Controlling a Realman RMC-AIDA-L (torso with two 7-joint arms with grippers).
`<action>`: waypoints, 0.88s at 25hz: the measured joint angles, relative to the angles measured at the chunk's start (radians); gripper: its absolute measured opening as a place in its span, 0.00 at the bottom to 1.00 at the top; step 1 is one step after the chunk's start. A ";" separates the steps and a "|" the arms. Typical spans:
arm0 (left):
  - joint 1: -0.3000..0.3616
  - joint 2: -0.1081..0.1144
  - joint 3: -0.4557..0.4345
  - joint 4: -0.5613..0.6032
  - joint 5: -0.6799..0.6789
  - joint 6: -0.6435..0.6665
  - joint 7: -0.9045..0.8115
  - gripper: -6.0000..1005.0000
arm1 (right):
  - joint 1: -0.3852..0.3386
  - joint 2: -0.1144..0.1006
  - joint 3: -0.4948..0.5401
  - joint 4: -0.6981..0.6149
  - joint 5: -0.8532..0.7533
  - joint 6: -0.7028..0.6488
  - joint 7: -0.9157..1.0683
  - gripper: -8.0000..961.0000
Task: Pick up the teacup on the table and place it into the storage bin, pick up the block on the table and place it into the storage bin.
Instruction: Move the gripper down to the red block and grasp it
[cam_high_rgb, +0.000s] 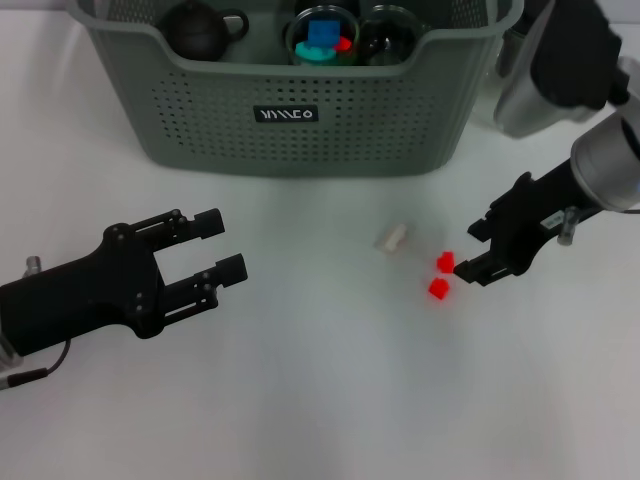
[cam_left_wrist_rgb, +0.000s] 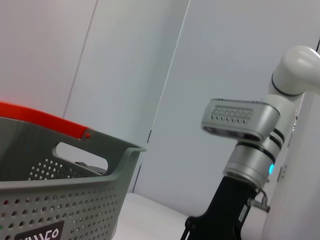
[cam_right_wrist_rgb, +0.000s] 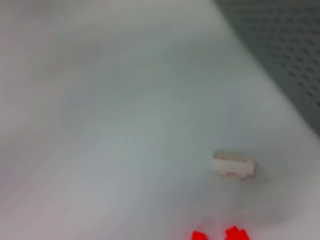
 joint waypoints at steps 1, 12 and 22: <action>0.000 0.000 0.000 0.000 0.000 0.000 0.000 0.62 | -0.001 0.000 -0.003 0.009 0.004 0.013 -0.021 0.61; -0.008 -0.001 0.000 -0.002 -0.004 -0.010 0.001 0.62 | 0.011 -0.003 -0.018 0.075 0.010 0.094 -0.146 0.61; -0.008 -0.004 0.000 -0.002 -0.006 -0.023 -0.002 0.62 | 0.040 0.001 -0.044 0.180 0.003 0.200 -0.160 0.61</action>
